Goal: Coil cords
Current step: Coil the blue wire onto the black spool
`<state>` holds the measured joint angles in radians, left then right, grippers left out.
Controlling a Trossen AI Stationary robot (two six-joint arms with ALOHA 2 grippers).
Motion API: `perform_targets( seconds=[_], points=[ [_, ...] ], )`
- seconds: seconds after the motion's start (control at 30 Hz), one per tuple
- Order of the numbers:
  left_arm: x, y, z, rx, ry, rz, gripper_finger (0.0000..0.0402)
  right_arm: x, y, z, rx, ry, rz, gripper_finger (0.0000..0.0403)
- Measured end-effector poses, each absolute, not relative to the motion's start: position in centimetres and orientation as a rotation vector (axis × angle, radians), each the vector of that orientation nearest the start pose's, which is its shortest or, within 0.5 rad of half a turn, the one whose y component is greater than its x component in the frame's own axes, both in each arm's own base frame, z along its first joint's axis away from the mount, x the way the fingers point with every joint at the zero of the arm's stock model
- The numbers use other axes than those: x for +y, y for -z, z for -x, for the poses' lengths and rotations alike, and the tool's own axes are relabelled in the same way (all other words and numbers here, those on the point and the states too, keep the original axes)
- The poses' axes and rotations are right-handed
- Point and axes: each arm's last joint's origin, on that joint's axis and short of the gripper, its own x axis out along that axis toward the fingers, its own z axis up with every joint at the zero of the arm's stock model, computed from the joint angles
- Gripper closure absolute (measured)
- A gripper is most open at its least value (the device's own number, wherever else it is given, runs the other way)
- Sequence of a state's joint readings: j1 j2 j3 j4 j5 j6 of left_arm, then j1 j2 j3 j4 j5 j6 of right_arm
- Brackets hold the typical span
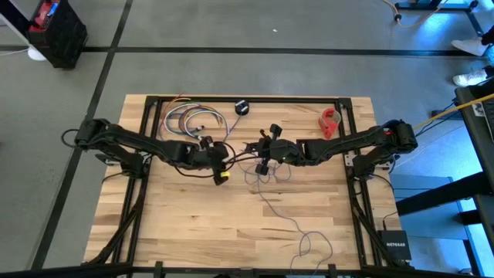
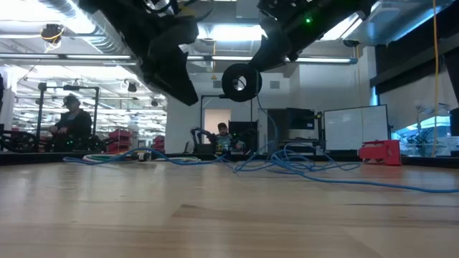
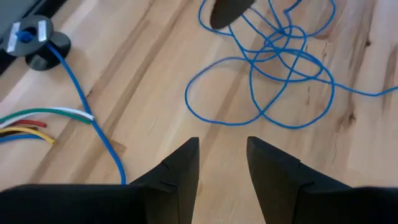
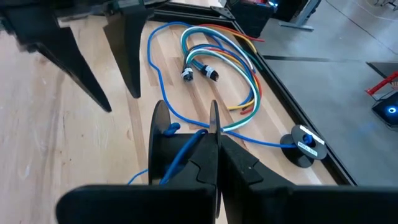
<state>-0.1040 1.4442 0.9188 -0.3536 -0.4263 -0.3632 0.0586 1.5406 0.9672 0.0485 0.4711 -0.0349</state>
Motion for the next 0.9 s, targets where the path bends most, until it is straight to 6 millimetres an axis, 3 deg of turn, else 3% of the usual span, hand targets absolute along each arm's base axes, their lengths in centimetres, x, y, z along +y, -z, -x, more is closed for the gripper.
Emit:
perform_targets(
  seconds=[0.23,0.6,0.9],
  points=[
    [-1.82,-22.48,-28.71,0.763,-0.456,0.156,0.0269,0.64,-23.78,-33.15,0.520,0.389,0.171,0.0398],
    [-1.75,-22.48,-28.73,0.767,-0.449,0.139,0.0212,0.65,-23.73,-33.13,0.525,0.383,0.171,0.0398],
    [-1.75,-22.68,-28.63,0.760,-0.447,0.140,0.0214,0.66,-23.75,-33.14,0.527,0.378,0.188,0.0398]
  ],
)
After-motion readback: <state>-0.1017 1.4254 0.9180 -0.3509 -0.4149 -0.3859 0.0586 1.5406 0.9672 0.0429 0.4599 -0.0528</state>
